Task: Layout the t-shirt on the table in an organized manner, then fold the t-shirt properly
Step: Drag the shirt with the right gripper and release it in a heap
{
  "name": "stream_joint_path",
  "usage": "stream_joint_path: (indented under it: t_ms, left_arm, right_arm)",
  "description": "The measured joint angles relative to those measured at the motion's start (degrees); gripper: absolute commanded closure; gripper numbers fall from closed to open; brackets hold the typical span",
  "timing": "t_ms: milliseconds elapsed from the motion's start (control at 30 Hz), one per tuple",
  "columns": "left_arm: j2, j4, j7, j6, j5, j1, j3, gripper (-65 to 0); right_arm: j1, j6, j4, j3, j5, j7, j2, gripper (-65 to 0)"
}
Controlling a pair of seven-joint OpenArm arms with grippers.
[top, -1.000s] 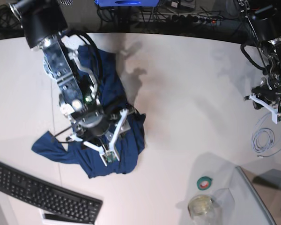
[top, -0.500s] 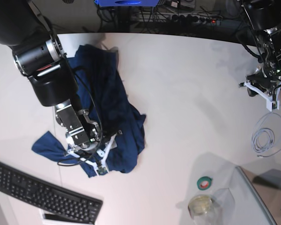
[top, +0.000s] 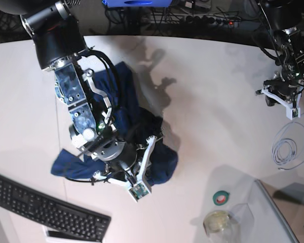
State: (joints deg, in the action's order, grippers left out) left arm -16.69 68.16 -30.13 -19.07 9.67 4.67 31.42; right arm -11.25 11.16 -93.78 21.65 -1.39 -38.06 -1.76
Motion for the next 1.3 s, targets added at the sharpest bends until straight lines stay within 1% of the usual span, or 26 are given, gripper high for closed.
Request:
stream_joint_path:
  t_ms: [67,100,200,267,333,367,400,433,500,533,567,600,633,733,767,833,900,933,967,1000,1033,1067,1100,1133,1200,1300]
  left_arm:
    - [0.0,0.02,-0.24,0.0,0.0,-0.09,0.0,-20.1]
    - [0.02,0.02,-0.17,-0.04,0.07,-0.2,0.0,-20.1]
    - [-0.31,-0.15,-0.24,0.59,-0.2,-0.9,-2.16,-20.1]
    - [-0.33,-0.13,0.0,0.33,0.07,-1.07,-3.8,-20.1]
    - [-0.09,-0.13,-0.11,0.17,0.15,-1.03,-5.51,-20.1]
    - [0.0,-0.13,-0.04,0.17,0.22,-0.98,-6.29,-20.1]
    - [0.0,-0.09,-0.02,0.15,0.2,-0.98,-7.23,-20.1]
    - [-0.02,-0.09,-0.11,0.17,0.13,-1.03,-7.93,-20.1]
    - [-0.15,-0.02,-0.09,0.59,0.15,-1.05,-9.66,-20.1]
    - [-0.15,-0.02,-0.09,0.59,0.15,-1.09,-10.38,-20.1]
    - [0.02,-0.02,-0.09,0.44,0.22,-1.36,-10.73,-20.1]
    - [0.15,-0.22,-0.24,0.39,0.22,-1.79,-11.06,-20.1]
    - [0.15,-0.33,-0.17,0.37,0.26,-2.21,-11.13,-20.1]
    - [-0.15,-0.26,0.37,0.44,0.2,-2.89,-10.97,-20.1]
    - [-0.2,-0.28,0.24,0.44,0.22,-2.8,-10.93,-20.1]
    - [-0.31,-0.31,-0.13,0.44,0.17,-2.56,-10.88,-20.1]
    - [-0.22,-0.37,-0.11,0.59,0.15,-2.62,-10.95,-20.1]
    - [-0.09,-0.39,-0.11,0.59,0.2,-2.84,-10.97,-20.1]
    - [0.02,-0.42,-0.2,0.55,0.2,-3.19,-11.1,-20.1]
    - [0.0,-0.42,-0.02,0.57,0.24,-3.5,-11.1,-20.1]
    - [-0.02,-0.33,0.07,0.57,0.26,-3.67,-11.13,-20.1]
    - [-0.02,-0.33,0.15,0.57,0.2,-3.74,-11.1,-20.1]
    - [0.07,-0.33,0.15,0.61,0.2,-3.76,-11.06,-20.4]
    - [0.52,-0.28,0.04,0.61,-0.02,-3.87,-10.88,-20.6]
    - [1.75,-0.28,-0.31,0.59,-0.74,-4.37,-10.95,-20.6]
    - [3.23,-0.13,0.04,0.0,-0.42,-5.01,-11.28,-20.7]
  right_arm:
    - [1.99,0.81,-6.8,-0.5,-0.33,-0.92,0.35,0.0]
    - [3.1,1.53,-9.07,-2.01,-0.59,-0.66,0.48,0.0]
    - [4.59,4.81,-9.66,-9.84,-0.52,-1.2,0.35,0.0]
    - [3.23,5.46,-4.55,-14.56,0.02,-0.7,0.63,-0.2]
    - [0.55,6.93,3.87,-18.36,0.28,-0.96,0.87,-0.5]
    - [-0.68,6.82,8.46,-19.71,0.48,-0.87,0.94,-1.2]
    - [-2.34,6.99,13.27,-20.7,0.2,-0.83,1.16,-4.4]
    - [-3.67,7.02,17.55,-21.4,0.44,-1.14,1.38,-8.9]
    - [-6.78,6.93,25.11,-21.49,0.37,-2.97,1.9,-23.4]
    - [-7.91,7.1,27.15,-21.44,0.46,-5.53,2.19,-30.8]
    - [-8.15,6.93,27.28,-21.42,0.35,-7.78,2.58,-35.0]
    - [-7.98,6.88,25.7,-21.44,0.35,-8.74,2.71,-36.3]
    - [-6.67,6.71,22.21,-21.44,0.57,-8.5,2.84,-35.7]
    - [0.9,6.6,5.62,-21.4,0.33,-8.33,2.99,-35.3]
    - [3.89,6.51,0.98,-21.38,0.11,-9.38,2.82,-35.3]
    - [9.77,5.79,-4.76,-17.46,1.64,-13.25,3.17,-35.3]
    - [16.09,6.25,-6.23,-12.0,0.31,-13.2,2.82,-35.3]
    - [18.67,5.75,-6.27,-10.16,-0.17,-12.17,2.47,-35.6]
    - [21.16,3.76,-6.23,-9.14,-0.2,-10.12,1.62,-35.6]
    - [23.78,0.07,-6.12,-8.59,-0.09,-6.58,0.09,-35.7]
    - [25.55,-3.21,-5.9,-8.09,-0.04,-1.66,-0.7,-35.9]
    - [26.25,-5.38,-5.29,-7.28,-0.37,2.95,-0.74,-35.9]
    - [25.92,-7.32,-3.91,-5.73,-0.31,5.05,-0.44,-36.0]
    - [24.72,-8.92,-1.4,-4.11,0.04,5.33,-0.07,-36.0]
    - [21.68,-10.05,4.61,-2.78,-0.13,4.35,-0.37,-36.0]
    - [20.24,-10.56,10.05,-2.91,0.04,6.21,-2.67,-36.0]
